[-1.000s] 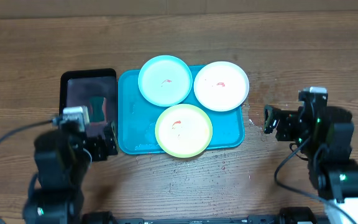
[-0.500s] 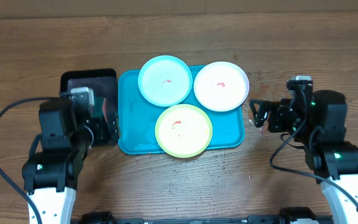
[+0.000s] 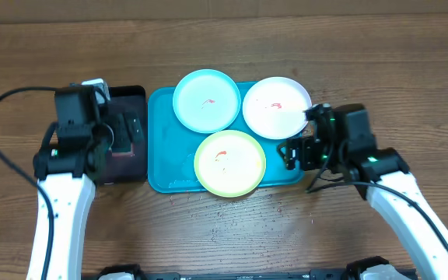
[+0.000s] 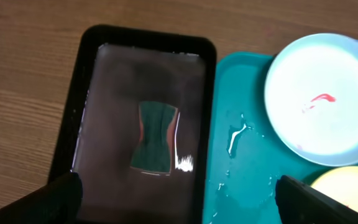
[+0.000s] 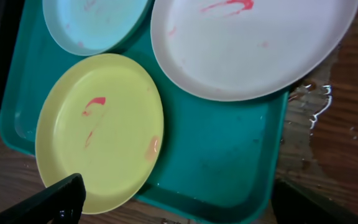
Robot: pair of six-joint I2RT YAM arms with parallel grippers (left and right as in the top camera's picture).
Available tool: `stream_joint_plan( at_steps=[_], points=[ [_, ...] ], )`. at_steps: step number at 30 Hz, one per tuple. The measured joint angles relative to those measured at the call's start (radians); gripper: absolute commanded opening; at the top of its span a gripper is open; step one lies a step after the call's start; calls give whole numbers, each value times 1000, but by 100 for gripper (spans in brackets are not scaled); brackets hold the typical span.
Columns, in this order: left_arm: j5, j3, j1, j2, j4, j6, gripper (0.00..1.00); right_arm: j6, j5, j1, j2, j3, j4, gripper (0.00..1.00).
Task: Clean dirty plates on tray and stack at the side
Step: 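Move left gripper to the sponge and right gripper to the yellow plate rim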
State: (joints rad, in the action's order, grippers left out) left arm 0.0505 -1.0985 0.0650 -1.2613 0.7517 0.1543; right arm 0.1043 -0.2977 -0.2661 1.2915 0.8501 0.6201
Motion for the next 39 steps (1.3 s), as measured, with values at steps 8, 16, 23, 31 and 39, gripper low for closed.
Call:
stream_joint_plan(
  at_steps=[8,16,23,31,39],
  points=[
    [12,-4,0,-182,6,57,100,3,50,-73,112,0,-104,88],
    [14,-4,0,-316,-27,63,94,23,66,-138,214,1,-183,82],
    [15,-4,0,-417,-82,78,78,51,82,-154,253,1,-193,80],
    [48,-4,0,-503,-158,75,76,71,93,-154,258,1,-193,76],
    [91,-4,0,-511,-185,50,68,77,95,-154,258,1,-193,72]
  ],
)
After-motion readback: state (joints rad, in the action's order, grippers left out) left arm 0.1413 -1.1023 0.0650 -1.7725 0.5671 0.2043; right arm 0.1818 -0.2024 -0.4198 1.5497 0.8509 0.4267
